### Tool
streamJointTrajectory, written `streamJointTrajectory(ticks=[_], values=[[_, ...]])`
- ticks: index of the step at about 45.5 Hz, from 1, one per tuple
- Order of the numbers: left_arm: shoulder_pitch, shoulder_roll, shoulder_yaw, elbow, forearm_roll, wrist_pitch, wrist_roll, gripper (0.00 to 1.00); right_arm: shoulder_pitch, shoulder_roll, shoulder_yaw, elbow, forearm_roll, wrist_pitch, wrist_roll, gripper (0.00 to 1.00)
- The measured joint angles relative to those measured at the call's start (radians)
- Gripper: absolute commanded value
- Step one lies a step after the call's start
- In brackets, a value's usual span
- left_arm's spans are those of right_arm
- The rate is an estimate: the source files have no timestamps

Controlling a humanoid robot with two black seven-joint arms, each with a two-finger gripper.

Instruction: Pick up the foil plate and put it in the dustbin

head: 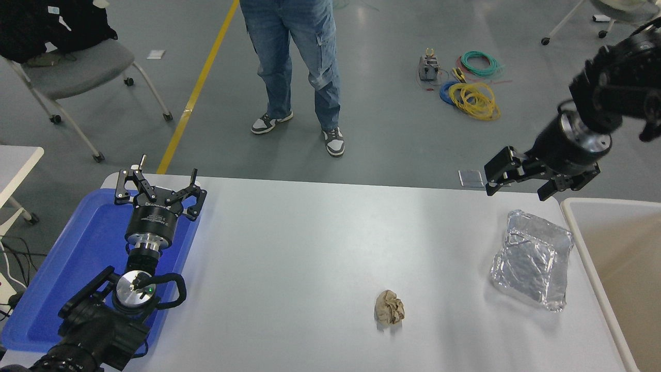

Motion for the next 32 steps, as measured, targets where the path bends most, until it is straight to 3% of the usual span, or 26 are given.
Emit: streamJointTrajectory(ticks=[17, 32], values=[[0.000, 0.000, 0.000, 0.000, 0.000, 0.000, 0.000, 1.00, -0.269, -0.150, 0.025, -0.165, -0.030, -0.155, 0.002, 1.00], [0.000, 0.000, 0.000, 0.000, 0.000, 0.000, 0.000, 1.00, -0.500, -0.202, 0.135, -0.285, -0.028, -0.301, 0.002, 1.00]])
